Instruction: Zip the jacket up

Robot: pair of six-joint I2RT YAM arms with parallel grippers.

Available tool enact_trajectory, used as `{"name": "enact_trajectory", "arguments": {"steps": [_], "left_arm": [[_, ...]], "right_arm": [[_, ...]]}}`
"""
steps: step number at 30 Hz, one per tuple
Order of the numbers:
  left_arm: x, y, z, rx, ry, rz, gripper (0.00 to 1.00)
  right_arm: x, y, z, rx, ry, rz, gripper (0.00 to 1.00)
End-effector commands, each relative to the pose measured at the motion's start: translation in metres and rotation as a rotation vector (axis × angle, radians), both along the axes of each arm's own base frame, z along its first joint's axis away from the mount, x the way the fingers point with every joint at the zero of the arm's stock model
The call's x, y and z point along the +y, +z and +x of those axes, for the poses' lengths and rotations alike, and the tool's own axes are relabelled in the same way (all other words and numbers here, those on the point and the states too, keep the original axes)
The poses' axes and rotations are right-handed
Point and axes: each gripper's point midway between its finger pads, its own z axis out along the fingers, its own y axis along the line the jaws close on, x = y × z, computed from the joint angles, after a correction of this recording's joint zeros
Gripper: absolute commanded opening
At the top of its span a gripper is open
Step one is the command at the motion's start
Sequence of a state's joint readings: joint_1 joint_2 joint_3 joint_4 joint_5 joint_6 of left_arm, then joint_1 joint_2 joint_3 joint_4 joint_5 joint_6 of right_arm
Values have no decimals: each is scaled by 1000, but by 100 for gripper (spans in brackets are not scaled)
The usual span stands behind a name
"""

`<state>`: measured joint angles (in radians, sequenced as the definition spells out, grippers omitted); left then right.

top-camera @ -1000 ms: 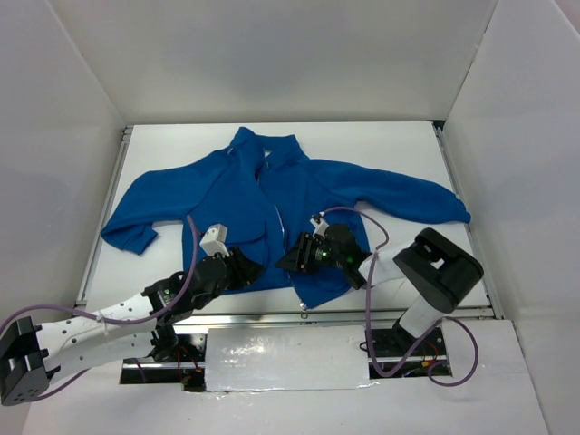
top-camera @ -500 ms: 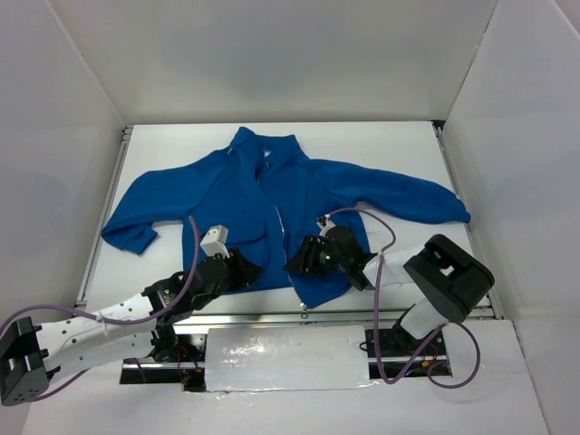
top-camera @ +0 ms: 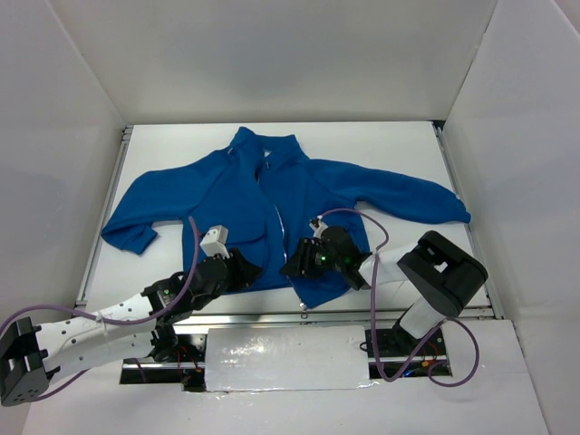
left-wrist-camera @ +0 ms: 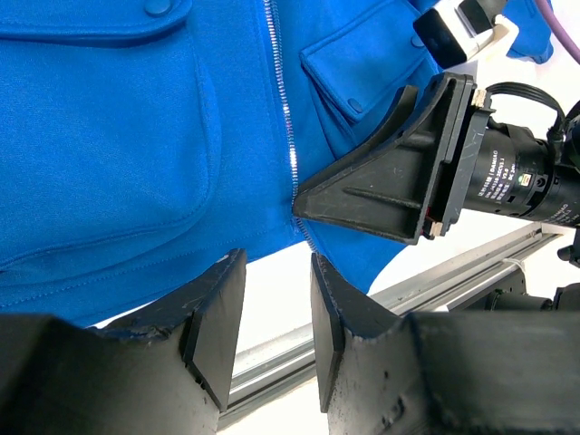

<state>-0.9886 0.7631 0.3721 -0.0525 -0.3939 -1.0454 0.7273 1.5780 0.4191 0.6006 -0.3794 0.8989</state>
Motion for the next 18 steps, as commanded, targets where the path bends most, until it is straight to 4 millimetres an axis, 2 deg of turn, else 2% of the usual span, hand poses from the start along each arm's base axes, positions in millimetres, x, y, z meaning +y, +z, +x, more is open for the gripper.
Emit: {"name": "enact_trajectory", "arguments": {"steps": [1,4,13,18], "left_arm": [[-3,10,3,-33,-7,-18,47],[-2,10,3,-34,-8,-17,47],[-5,9,1,-32,-25,-21,47],[-7,6,0,-25,-40,-11,47]], "right_arm": [[17,19,6,-70,35,50,47],[19,19,8,-71,35,46,46],[13,4,14,-47,-27,-1,29],[13,5,21,-76,-39,-16,32]]}}
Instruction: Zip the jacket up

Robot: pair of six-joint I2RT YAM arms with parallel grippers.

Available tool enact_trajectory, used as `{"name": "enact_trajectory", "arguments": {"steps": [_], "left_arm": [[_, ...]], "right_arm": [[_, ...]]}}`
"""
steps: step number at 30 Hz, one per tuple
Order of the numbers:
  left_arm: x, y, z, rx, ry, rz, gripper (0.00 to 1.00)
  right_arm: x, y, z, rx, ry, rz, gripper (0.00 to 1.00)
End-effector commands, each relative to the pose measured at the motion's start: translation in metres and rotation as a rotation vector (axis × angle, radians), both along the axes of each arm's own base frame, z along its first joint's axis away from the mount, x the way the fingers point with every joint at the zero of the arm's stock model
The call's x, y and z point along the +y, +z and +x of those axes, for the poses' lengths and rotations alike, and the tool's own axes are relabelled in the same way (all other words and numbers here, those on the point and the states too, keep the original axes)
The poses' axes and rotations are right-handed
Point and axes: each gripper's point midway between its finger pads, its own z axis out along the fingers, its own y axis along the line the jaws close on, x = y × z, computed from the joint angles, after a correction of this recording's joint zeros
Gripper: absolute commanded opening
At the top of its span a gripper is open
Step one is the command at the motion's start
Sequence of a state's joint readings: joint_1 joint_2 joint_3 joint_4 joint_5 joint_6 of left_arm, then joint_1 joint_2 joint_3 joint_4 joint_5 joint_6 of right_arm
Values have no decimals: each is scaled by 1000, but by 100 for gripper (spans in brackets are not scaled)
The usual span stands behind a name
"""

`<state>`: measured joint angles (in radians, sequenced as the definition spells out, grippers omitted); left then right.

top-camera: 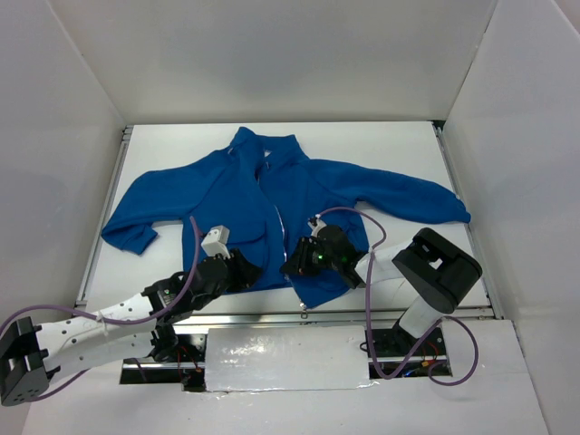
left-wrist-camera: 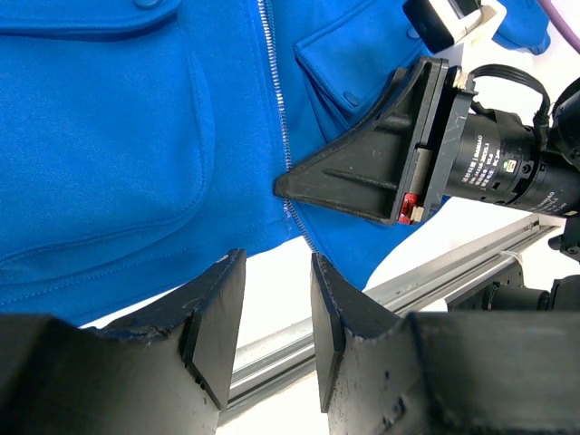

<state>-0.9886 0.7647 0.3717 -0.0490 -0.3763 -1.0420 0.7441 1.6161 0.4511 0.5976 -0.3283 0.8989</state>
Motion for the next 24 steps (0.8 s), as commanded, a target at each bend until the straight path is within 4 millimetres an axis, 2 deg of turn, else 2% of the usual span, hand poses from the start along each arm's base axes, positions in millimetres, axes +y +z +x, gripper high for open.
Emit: {"name": "enact_trajectory", "arguments": {"steps": [1,7,8,13,17,18,21,24], "left_arm": [[-5,6,2,-28,-25,-7,47],[-8,4,1,-22,-41,3,47],[-8,5,1,-22,-44,1,47],[-16,9,-1,-31,-73,-29,48],[-27,7,-6,-21,-131,-46,51],[-30,6,-7,-19,-146,-48,52],[-37,-1,-10,4,-184,-42,52],[-39,-7,-10,17,-185,-33,49]], "right_arm": [[9,10,14,-69,-9,7,33],[15,12,18,-94,15,16,33],[16,13,17,-95,18,21,24],[18,26,11,-114,46,71,0],[20,49,2,-134,76,140,0],[22,62,1,-157,85,172,0],[24,73,-2,-168,110,205,0],[25,77,-3,-173,116,215,0]]}}
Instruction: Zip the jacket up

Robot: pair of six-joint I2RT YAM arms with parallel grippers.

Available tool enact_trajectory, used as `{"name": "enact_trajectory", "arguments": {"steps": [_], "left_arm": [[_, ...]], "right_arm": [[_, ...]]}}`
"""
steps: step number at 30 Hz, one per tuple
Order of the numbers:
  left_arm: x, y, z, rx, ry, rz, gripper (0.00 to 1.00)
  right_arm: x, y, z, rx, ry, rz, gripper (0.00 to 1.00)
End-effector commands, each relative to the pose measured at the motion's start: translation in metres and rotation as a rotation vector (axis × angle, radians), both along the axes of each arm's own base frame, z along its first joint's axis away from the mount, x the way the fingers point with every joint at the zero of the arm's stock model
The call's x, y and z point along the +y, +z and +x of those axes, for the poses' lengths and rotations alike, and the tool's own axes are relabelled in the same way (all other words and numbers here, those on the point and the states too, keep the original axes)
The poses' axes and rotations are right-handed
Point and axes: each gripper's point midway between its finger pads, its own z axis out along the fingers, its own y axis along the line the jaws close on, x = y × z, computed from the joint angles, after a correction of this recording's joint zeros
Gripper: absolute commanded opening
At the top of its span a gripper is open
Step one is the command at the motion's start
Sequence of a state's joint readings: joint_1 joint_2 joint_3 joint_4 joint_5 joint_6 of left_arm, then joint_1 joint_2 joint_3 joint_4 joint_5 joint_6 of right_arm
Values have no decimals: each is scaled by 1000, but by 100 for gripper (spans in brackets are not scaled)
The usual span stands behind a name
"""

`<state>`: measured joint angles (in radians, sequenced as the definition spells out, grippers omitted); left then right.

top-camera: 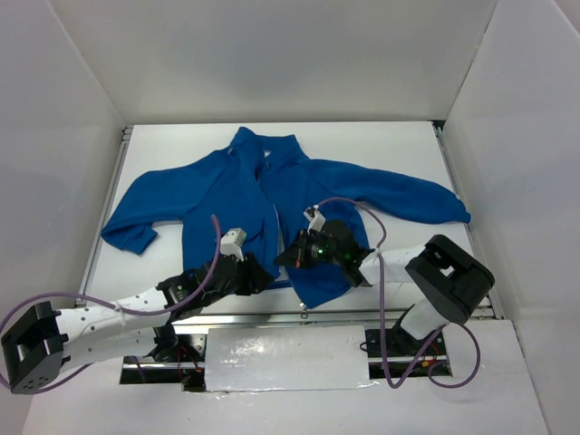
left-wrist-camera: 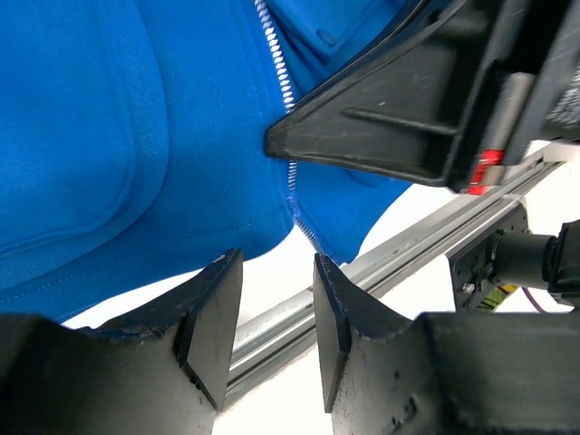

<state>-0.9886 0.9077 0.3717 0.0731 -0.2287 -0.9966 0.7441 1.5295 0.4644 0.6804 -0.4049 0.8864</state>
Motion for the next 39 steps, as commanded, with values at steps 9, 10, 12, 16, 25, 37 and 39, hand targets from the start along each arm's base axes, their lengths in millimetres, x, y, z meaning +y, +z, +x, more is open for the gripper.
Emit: {"name": "enact_trajectory", "arguments": {"steps": [9,10,12,16,25,37,39], "left_arm": [[-7,4,4,-41,-21,-41,67],[-6,3,5,-39,-18,-38,69],[-5,-1,5,-33,-15,-23,70],[-2,-5,6,-34,-4,-21,67],[4,-2,10,-74,2,-57,60],[5,4,14,-111,-14,-117,62],[3,4,13,-115,-25,-127,62]], "right_arm": [[10,26,-10,-59,76,100,0],[11,27,-11,-59,81,104,0],[12,30,-12,-63,90,117,0],[14,32,-13,-70,103,126,0],[14,29,-15,-62,117,131,0],[16,26,-17,-56,135,120,0],[16,26,-17,-57,138,123,0]]}}
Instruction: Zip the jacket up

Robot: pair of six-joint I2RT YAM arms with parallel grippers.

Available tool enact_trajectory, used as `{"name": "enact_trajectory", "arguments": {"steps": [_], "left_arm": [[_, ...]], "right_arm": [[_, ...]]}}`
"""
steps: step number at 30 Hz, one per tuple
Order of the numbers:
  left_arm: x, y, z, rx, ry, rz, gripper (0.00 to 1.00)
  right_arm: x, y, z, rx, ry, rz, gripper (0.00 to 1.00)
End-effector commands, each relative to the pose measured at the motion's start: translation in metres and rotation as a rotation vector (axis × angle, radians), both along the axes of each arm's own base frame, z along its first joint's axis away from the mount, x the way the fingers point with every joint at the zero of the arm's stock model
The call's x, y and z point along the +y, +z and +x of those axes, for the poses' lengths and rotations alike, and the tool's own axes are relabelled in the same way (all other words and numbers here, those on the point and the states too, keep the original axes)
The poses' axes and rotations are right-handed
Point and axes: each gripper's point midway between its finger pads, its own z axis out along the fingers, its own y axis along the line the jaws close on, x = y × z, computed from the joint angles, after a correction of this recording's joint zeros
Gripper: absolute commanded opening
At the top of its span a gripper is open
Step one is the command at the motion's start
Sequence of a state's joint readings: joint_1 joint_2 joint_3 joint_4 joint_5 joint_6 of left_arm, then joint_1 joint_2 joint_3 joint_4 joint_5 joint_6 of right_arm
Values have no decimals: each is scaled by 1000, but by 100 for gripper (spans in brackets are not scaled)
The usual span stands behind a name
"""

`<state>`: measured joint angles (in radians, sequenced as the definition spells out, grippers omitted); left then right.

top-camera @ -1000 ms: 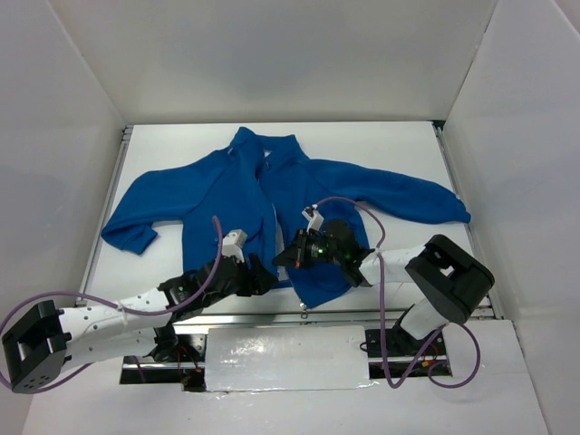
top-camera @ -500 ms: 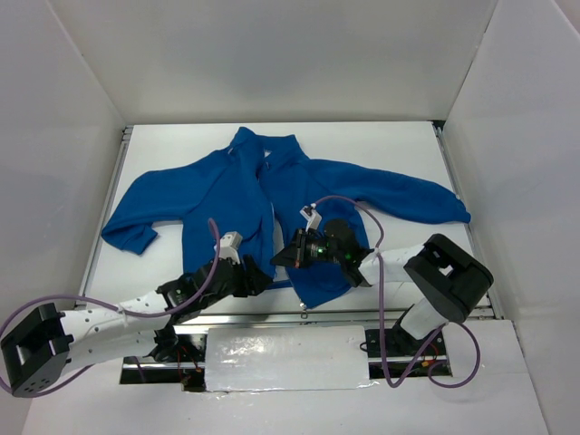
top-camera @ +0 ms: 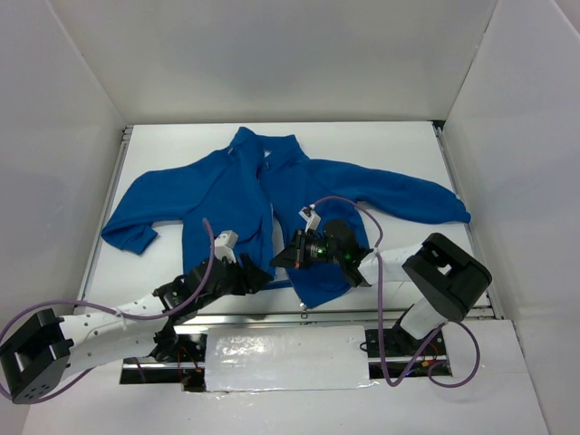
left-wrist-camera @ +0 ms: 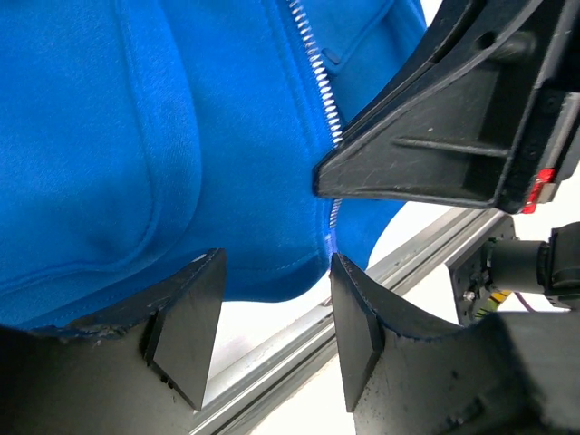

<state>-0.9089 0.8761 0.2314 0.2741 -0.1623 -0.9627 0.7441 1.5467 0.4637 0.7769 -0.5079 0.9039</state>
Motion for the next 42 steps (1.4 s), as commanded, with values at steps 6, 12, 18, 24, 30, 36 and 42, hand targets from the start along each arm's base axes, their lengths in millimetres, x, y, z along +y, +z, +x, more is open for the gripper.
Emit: {"name": "enact_trajectory", "arguments": {"steps": [6,12,18,24,30,36,42], "left_arm": [[-10,19,8,-80,-45,-62,58],[-10,14,9,-72,-53,-73,51],[-10,8,6,-57,-77,-89,51],[-8,6,5,-60,-79,-93,53],[-11,8,4,-71,-103,-130,52],[-13,6,4,-62,-115,-143,42],[-13,7,4,-67,-121,-147,27]], "right_arm": [[7,9,-5,-31,47,37,0],[8,10,-4,-28,43,39,0],[10,12,-2,-28,44,43,0],[12,16,-1,-27,47,56,0],[14,17,-4,-20,65,73,0],[14,18,-4,-18,65,72,0],[16,19,-3,-18,67,78,0]]}}
